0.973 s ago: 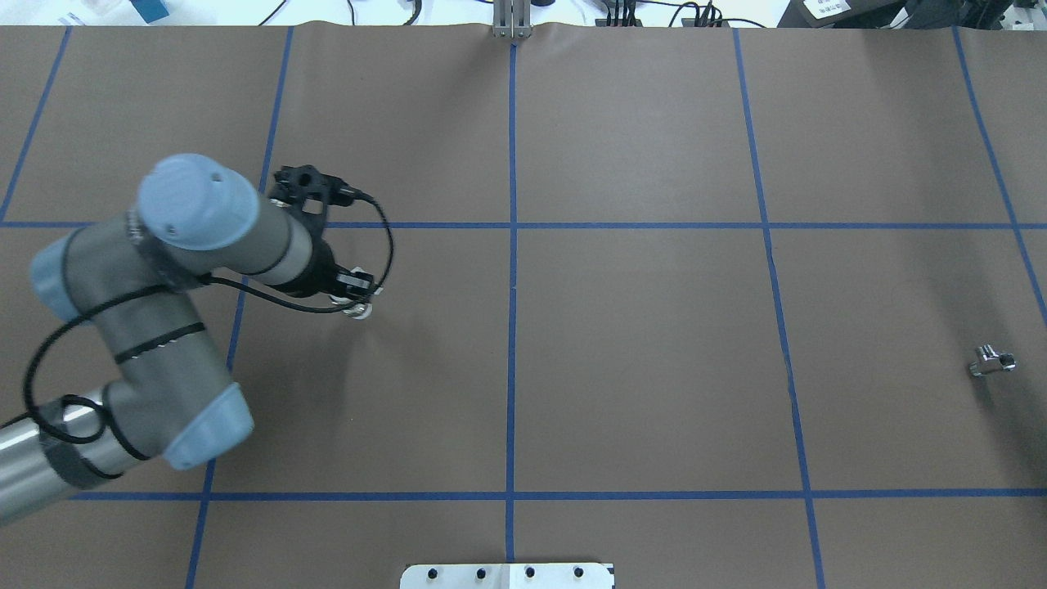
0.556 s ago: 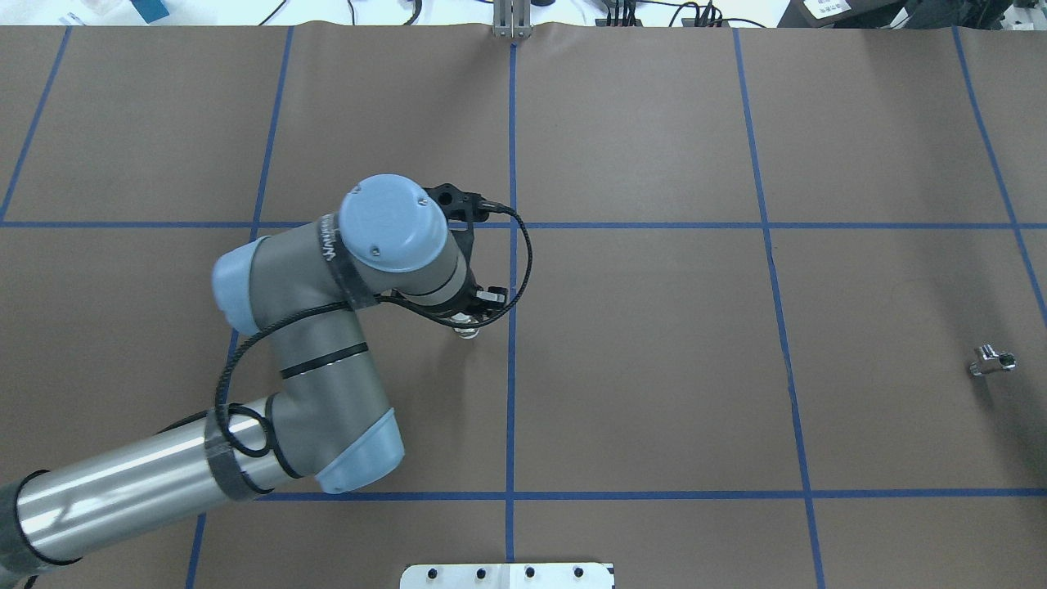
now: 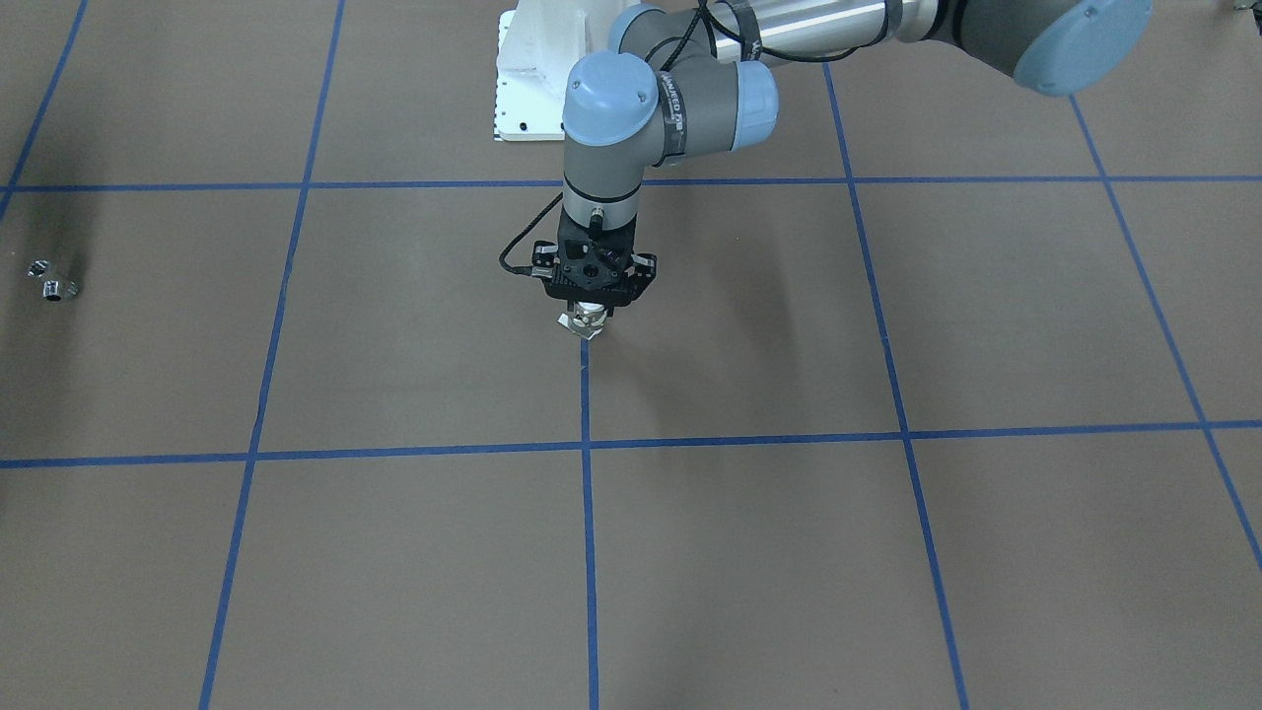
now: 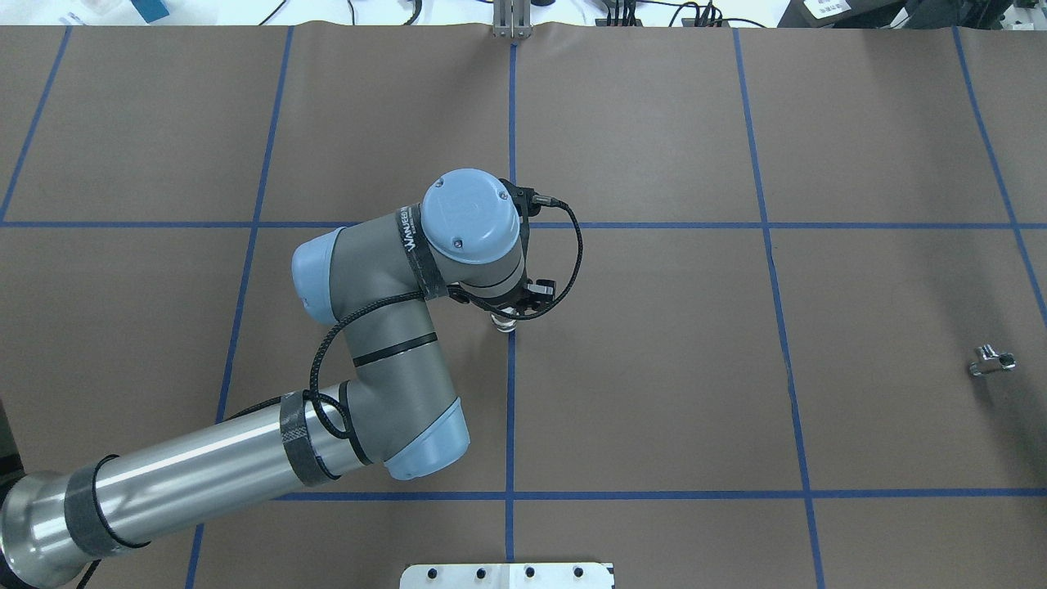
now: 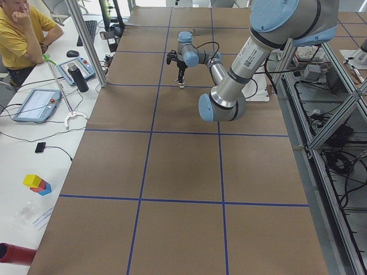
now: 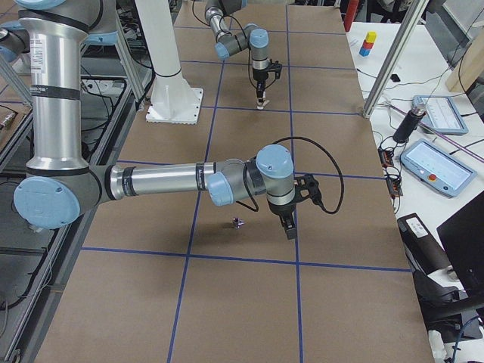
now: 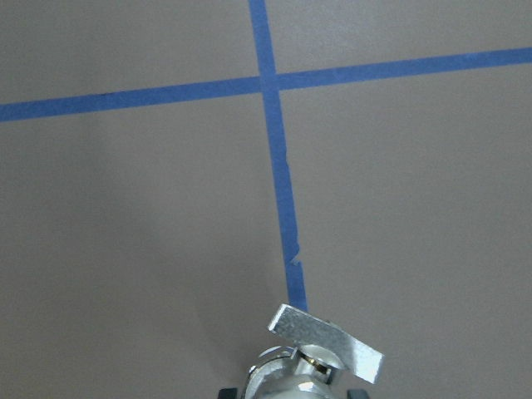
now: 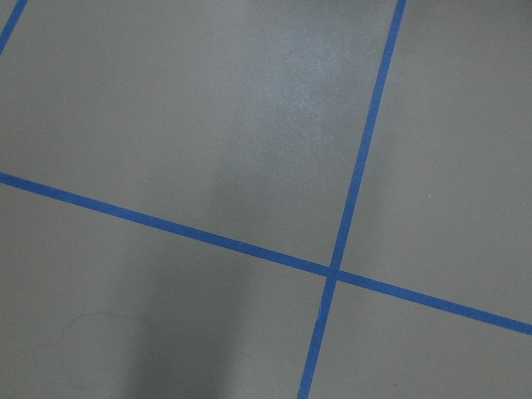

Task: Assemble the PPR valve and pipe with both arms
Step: 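Carry the white valve with the left gripper to the table center, then release the valve upright and withdraw the left gripper, then lower the right gripper onto the chrome pipe fitting and grasp it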

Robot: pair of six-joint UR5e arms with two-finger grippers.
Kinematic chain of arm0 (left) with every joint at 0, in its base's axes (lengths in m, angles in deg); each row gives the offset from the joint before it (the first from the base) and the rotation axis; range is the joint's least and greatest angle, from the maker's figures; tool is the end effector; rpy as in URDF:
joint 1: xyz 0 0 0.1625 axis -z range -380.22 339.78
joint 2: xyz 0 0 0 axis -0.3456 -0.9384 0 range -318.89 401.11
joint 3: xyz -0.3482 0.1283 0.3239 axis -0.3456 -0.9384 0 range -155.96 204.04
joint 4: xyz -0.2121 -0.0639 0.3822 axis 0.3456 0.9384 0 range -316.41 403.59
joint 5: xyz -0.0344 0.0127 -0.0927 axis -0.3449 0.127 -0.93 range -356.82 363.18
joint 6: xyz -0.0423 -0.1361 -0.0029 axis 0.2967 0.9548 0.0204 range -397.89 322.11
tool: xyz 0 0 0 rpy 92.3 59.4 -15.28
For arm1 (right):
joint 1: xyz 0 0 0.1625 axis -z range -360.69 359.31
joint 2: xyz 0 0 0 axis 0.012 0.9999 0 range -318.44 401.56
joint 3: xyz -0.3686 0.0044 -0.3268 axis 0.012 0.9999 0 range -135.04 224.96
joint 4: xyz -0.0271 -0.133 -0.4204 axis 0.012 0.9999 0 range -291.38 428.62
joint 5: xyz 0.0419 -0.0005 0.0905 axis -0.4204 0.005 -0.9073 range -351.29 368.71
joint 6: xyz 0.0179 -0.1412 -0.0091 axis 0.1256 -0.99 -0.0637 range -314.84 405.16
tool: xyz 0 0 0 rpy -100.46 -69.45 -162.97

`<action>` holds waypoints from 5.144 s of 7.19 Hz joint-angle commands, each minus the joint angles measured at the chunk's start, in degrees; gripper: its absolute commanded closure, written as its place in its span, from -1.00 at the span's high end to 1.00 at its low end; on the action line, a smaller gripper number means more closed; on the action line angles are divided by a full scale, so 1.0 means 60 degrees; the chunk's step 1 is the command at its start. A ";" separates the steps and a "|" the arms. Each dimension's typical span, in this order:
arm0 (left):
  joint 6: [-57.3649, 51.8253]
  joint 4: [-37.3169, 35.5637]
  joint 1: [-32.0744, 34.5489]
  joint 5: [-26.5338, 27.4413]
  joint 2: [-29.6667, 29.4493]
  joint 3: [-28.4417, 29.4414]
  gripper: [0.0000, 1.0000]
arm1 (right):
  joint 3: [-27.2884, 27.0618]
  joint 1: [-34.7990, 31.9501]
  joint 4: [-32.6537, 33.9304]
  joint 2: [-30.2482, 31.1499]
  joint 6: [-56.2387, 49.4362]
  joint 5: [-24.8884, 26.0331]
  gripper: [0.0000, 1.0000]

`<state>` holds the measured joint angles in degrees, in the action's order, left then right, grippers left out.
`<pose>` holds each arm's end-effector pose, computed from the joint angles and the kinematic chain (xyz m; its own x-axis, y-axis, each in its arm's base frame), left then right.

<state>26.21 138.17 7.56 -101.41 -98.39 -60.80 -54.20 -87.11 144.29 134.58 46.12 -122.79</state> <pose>0.7025 -0.4800 0.2034 0.6465 0.1372 -0.7505 0.0006 0.9836 0.1804 0.0061 -0.5249 0.6745 0.7339 -0.2622 0.6266 0.0463 0.9396 0.3390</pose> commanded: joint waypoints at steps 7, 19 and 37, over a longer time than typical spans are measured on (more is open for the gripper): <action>0.0026 0.0174 -0.0265 0.0030 0.0003 0.0033 0.63 | 0.0018 0.0004 0.0000 0.0008 0.0000 -0.0012 1.00; -1.2847 -0.3268 0.8130 -0.3377 0.5975 -0.4921 1.00 | -0.1676 0.0909 -0.0116 0.1074 0.2631 -0.0745 0.99; -1.3480 -0.0558 1.0736 -0.4803 0.8323 -0.2764 1.00 | 0.0429 0.5263 -0.6885 0.2909 0.5581 0.1863 0.10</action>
<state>-54.67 134.83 71.98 -130.17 -48.45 -77.30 -51.64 -55.66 102.98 152.06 79.61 -111.61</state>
